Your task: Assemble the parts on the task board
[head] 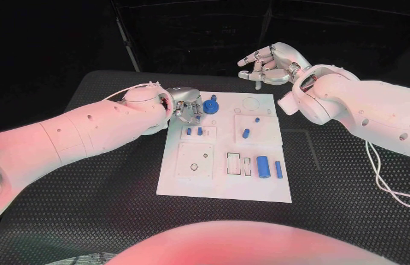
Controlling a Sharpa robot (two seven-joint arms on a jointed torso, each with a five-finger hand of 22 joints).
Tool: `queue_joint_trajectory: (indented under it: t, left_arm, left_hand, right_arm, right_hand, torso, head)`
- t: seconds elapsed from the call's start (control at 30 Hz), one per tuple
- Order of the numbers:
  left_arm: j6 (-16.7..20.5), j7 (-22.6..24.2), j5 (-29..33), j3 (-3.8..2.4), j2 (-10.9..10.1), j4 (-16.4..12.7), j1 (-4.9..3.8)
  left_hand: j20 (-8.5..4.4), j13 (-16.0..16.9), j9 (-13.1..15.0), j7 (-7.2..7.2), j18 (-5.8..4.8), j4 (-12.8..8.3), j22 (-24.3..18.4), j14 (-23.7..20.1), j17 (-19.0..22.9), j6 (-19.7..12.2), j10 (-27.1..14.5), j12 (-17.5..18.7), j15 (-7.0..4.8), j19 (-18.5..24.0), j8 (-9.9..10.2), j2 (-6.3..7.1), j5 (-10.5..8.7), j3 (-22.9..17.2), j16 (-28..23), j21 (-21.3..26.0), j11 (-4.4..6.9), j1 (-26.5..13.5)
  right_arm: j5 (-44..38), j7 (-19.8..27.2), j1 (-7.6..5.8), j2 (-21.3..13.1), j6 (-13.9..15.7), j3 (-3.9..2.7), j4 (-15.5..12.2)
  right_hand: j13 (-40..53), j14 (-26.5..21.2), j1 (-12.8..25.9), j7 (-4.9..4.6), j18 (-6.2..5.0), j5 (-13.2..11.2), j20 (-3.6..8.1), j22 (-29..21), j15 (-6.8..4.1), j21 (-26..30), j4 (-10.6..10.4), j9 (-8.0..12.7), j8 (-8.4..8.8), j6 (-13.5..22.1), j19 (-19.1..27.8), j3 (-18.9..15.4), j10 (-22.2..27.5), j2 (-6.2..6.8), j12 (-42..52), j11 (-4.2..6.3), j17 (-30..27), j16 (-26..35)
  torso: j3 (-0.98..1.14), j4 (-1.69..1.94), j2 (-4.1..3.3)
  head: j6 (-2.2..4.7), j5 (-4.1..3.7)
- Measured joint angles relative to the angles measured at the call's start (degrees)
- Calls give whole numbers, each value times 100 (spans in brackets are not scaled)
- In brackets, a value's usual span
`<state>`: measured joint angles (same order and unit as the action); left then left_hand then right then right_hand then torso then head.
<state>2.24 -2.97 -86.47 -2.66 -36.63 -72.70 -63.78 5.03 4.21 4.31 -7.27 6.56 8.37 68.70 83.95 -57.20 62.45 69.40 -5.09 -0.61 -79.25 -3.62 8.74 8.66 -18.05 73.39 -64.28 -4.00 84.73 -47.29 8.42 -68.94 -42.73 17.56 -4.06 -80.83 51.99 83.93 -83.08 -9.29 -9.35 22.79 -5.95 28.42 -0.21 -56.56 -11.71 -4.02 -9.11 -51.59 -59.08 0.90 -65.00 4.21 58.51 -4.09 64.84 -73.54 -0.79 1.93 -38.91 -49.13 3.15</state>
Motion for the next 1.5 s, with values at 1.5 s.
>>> queue_joint_trajectory:
  t: [1.5]
  left_arm:
    - [6, -63, 88, -11, -159, -60, 8]
  left_hand:
    - [61, -33, -69, 61, 8, -111, -25, 0, 195, -697, -738, 110, 84, 20, 0, 59, 1, 111, 0, 88, -166, -101]
  right_arm:
    - [0, -6, 2, -45, -1, 1, 71]
  right_hand:
    - [-63, 0, 0, 0, -6, 0, 0, -56, 0, 30, 1, 0, -20, 0, 0, -1, 0, 0, 0, 0, -33, 21]
  torso:
    - [-4, 1, -2]
  head:
    - [-7, 1]
